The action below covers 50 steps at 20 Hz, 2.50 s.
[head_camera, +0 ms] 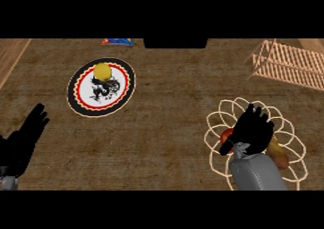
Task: Pick the tomato from the placemat and place it in the tiered shelf
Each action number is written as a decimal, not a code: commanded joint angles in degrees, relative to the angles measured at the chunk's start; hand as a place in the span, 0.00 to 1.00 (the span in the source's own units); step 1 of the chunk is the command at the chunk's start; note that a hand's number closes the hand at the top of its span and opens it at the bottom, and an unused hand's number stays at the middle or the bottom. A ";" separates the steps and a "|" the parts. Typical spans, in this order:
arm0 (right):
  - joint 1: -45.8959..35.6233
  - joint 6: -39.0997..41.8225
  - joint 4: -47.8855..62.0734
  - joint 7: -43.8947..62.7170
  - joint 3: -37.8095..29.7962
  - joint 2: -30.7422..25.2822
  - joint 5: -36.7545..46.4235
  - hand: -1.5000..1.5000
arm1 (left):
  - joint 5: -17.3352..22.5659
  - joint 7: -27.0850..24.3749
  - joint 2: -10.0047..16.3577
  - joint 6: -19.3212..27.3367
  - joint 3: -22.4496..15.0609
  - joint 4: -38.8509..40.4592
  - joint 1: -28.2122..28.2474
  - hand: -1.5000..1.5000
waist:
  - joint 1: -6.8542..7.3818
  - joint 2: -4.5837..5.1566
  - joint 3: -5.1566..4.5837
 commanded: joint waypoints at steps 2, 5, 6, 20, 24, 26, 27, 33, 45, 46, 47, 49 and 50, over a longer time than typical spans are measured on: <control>-2.77 5.42 2.32 9.11 -2.46 0.58 1.20 0.00 | -0.11 0.05 0.31 -0.59 1.31 -2.23 1.48 0.50 | 0.52 0.09 0.08; 0.86 4.26 0.61 7.32 -0.75 0.57 1.99 0.00 | -0.86 0.87 -1.07 -0.83 1.37 -0.06 -0.91 0.50 | 0.07 0.12 0.08; 0.98 4.06 1.61 3.83 -3.58 0.58 2.07 0.00 | -1.60 -6.41 -3.05 -2.53 1.09 3.38 2.69 0.50 | 0.12 0.16 0.05; 4.76 -3.25 5.00 -0.52 -5.08 0.60 1.77 1.00 | -4.46 1.66 -3.78 -2.88 4.38 -0.04 -1.05 0.50 | 0.02 0.14 0.09; 2.74 -4.61 10.84 -3.99 -5.92 0.60 3.67 1.00 | -6.48 -2.87 -5.78 -4.13 3.59 2.64 0.56 0.50 | 0.20 0.25 0.08; 4.39 2.30 4.27 -4.59 -5.94 -1.28 3.47 1.00 | -4.17 3.36 -3.25 -5.04 5.92 -2.18 0.31 0.50 | 0.05 0.10 0.08; 4.02 -0.42 6.12 -5.94 -5.45 -1.15 4.40 1.00 | -3.59 -1.42 -2.82 -8.12 7.37 1.32 0.83 0.50 | 0.11 0.15 0.07; 3.09 -2.92 6.52 -4.75 -3.13 -0.19 9.49 1.00 | -6.94 1.25 -6.77 -5.11 4.98 -0.71 0.46 0.50 | 0.12 0.16 0.08; 1.53 -0.38 -12.07 -45.02 -3.01 -13.13 -10.06 1.00 | -6.34 2.07 -5.61 -6.57 7.72 1.88 -1.91 0.50 | -1.07 -0.34 0.53; 2.16 -0.55 -12.97 -49.14 -5.50 -15.35 -13.33 1.00 | -6.34 1.80 -5.34 -6.15 8.38 1.72 -1.35 0.50 | -1.32 -0.36 0.55; 2.09 -0.49 -12.65 -53.13 -8.51 -17.45 -16.79 1.00 | -5.81 1.36 -5.26 -6.40 8.89 1.28 -1.16 0.50 | -0.98 -0.14 0.48; 4.06 1.80 -15.02 -60.10 -14.09 -21.92 -23.76 1.00 | -6.35 1.50 -5.55 -5.70 8.70 0.75 -0.01 0.50 | -1.97 -0.36 0.38; 3.29 2.37 -13.94 -63.10 -17.92 -23.59 -27.41 1.00 | -6.23 2.30 -6.24 -5.50 8.23 0.76 -0.90 0.50 | -1.94 -0.11 0.35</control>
